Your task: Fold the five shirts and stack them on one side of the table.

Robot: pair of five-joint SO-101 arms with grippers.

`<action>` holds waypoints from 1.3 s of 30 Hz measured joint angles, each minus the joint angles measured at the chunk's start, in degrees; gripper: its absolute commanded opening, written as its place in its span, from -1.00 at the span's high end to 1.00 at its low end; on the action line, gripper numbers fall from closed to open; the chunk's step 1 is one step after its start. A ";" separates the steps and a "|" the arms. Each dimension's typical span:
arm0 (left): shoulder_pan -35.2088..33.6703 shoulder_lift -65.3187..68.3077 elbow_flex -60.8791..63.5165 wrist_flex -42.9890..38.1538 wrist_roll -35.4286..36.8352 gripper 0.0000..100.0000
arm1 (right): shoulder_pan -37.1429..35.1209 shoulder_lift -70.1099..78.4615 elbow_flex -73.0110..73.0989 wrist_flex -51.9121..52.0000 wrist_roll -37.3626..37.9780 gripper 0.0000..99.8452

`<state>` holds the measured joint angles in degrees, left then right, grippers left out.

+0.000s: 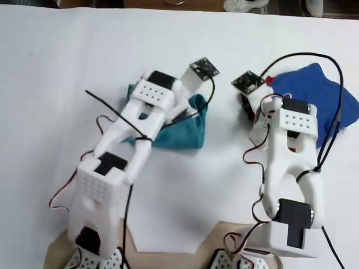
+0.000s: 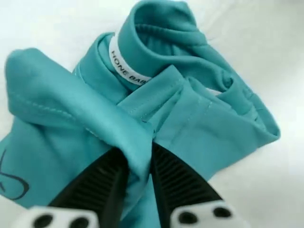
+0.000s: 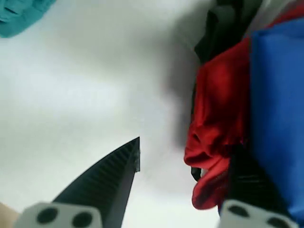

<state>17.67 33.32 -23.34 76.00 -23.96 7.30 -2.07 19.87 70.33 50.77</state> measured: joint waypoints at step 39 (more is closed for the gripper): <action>-30.51 0.00 -15.91 18.81 3.69 0.91 | -31.38 2.11 -7.74 -11.69 -17.32 0.96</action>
<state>-12.84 33.32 -39.25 94.81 -20.26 -24.09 0.04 12.13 58.64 33.45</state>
